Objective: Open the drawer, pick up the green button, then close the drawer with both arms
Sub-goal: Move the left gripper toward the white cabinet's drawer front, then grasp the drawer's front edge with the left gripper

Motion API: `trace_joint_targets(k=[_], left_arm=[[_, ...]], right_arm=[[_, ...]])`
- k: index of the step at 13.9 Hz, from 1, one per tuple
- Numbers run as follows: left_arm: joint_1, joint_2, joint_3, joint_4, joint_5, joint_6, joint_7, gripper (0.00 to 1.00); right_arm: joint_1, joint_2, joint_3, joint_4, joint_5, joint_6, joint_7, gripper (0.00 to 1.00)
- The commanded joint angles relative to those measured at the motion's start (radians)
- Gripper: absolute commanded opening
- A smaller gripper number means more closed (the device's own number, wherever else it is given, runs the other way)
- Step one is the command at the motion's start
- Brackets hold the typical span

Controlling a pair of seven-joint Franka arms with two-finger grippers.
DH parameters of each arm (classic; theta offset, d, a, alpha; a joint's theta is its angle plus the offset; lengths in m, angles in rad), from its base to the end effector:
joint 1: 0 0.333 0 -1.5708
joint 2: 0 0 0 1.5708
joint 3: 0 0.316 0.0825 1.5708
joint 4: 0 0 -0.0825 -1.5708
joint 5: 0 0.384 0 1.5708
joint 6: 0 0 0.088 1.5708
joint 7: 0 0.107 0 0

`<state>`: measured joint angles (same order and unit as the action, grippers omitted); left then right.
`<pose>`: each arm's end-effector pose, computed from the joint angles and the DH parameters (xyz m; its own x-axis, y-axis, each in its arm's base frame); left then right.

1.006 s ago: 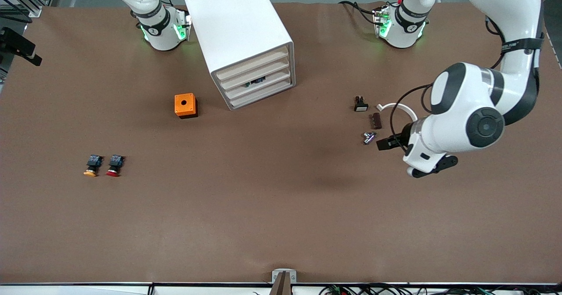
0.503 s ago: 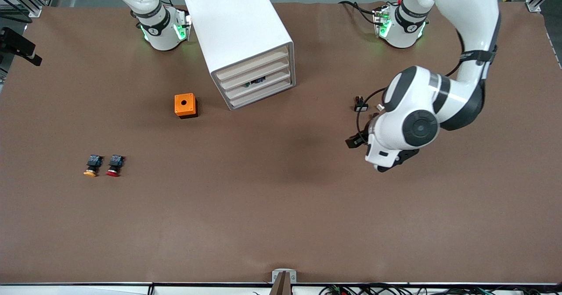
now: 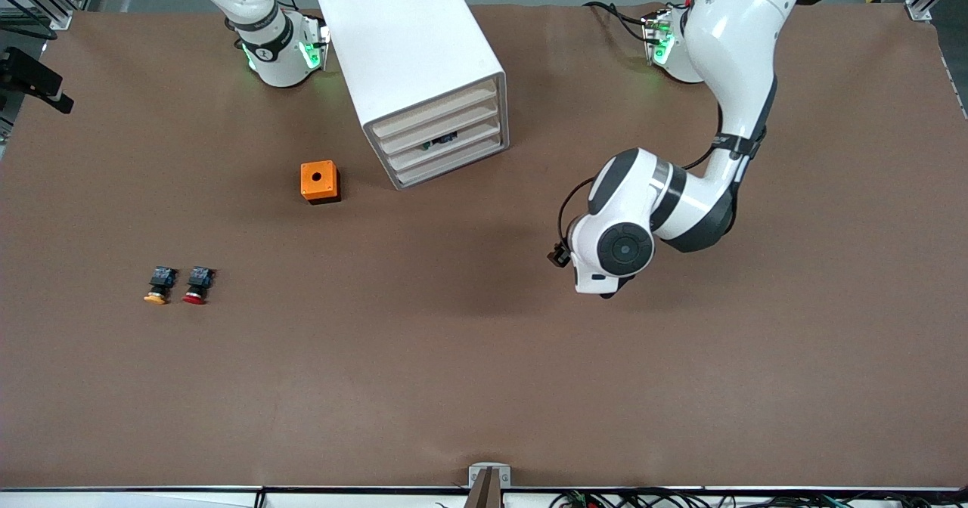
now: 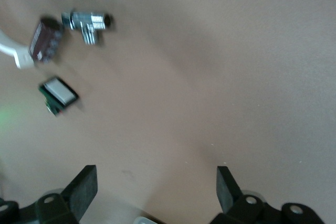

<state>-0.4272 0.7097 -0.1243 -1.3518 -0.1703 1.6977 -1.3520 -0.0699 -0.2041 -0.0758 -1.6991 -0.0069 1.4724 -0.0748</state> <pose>0.5891 -0.3618 0.2848 0.5801 0.7572 -0.3004 0.6978 -0.6521 -0.2963 0.4733 -0.0746 0.6612 0.9973 -0.0696 -0.0225 -0.0698 -0.9975 -0.0102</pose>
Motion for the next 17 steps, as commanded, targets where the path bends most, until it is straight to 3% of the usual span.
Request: trace_joint_targets(k=[1, 5, 9, 17], left_arm=[[-0.004, 0.056, 0.003, 0.057, -0.092, -0.033, -0.152, 1.0], [-0.024, 0.1, 0.003, 0.062, -0.283, -0.038, -0.382, 1.0], [-0.045, 0.143, 0.003, 0.062, -0.475, -0.038, -0.473, 1.0], [-0.12, 0.237, 0.002, 0.056, -0.717, -0.128, -0.688, 1.0]], right_arm=[[-0.005, -0.025, 0.004, -0.02, 0.005, 0.003, -0.013, 1.0], [-0.007, -0.025, 0.004, -0.022, 0.005, 0.003, -0.013, 1.0], [-0.008, -0.025, 0.004, -0.02, 0.005, 0.005, -0.013, 1.0], [-0.008, -0.025, 0.002, -0.02, 0.005, 0.006, -0.013, 1.0]])
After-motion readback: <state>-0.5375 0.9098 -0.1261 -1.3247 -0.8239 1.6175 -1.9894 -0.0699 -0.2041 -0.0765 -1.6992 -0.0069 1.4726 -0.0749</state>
